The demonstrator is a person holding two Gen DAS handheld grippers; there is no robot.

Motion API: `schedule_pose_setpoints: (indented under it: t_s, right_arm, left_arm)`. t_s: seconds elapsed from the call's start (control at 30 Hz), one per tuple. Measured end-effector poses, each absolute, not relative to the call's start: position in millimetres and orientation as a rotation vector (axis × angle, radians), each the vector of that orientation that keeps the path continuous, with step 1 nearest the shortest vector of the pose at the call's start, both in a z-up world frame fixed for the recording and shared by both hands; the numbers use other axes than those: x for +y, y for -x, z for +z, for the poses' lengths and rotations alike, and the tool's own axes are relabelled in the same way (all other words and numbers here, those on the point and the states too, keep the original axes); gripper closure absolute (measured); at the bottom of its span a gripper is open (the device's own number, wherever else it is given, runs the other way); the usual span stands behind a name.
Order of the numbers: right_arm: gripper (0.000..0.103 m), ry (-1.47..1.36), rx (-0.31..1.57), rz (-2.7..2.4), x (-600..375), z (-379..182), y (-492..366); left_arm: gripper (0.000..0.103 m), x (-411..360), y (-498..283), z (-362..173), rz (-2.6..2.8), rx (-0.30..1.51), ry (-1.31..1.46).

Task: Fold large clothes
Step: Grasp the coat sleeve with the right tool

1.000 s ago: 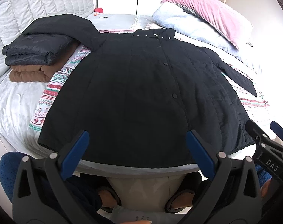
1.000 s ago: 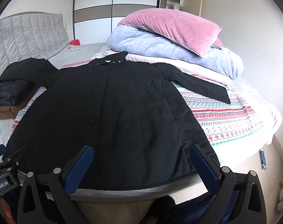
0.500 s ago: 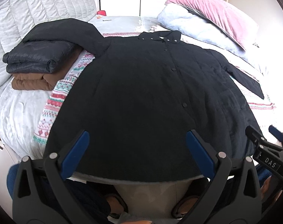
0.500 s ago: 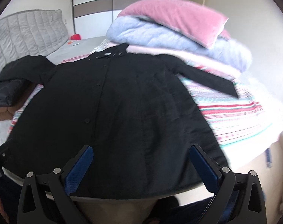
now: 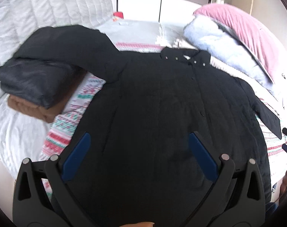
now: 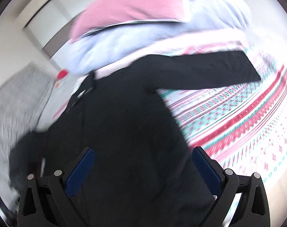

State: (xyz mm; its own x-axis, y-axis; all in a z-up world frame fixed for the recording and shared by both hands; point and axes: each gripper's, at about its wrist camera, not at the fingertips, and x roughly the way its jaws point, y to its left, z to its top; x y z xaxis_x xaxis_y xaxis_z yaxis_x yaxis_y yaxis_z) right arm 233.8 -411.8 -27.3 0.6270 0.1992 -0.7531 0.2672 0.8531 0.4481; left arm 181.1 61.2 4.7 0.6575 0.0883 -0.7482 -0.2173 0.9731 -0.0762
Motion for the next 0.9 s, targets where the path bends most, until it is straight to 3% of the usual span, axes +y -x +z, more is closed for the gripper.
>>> schedule_pose_setpoints:
  t_s: [0.3, 0.43, 0.63, 0.67, 0.73, 0.8, 0.9]
  right_arm:
    - [0.0, -1.048, 0.866, -0.266, -558.5, -104.6, -298.9]
    - [0.0, -1.119, 0.794, -0.311, -595.9, -121.5, -307.7]
    - [0.009, -1.111, 0.691, -0.365, -637.4, -132.9, -325.4]
    - [0.014, -1.098, 0.689, -0.37, -638.7, -129.0, -333.0]
    - [0.037, -1.08, 0.689, -0.366, -640.9, -128.8, -344.9]
    - [0.082, -1.077, 0.699, -0.353, -640.2, -132.1, -353.7]
    - [0.09, -1.1, 0.657, -0.35, -640.7, -132.2, -350.9]
  left_arm:
    - [0.0, 66.6, -266.1, -38.9, 0.195, 0.931, 0.109]
    - [0.0, 78.3, -286.3, -77.9, 0.192, 1.03, 0.17]
    - [0.0, 72.0, -300.8, -80.5, 0.181, 1.028, 0.172]
    - [0.0, 71.9, -301.9, -81.0, 0.182, 1.029, 0.174]
    - [0.0, 72.0, -301.7, -82.7, 0.182, 1.036, 0.172]
    - [0.0, 73.4, -301.0, -85.6, 0.172, 1.046, 0.185]
    - [0.0, 79.0, -302.6, -87.4, 0.169, 1.057, 0.236]
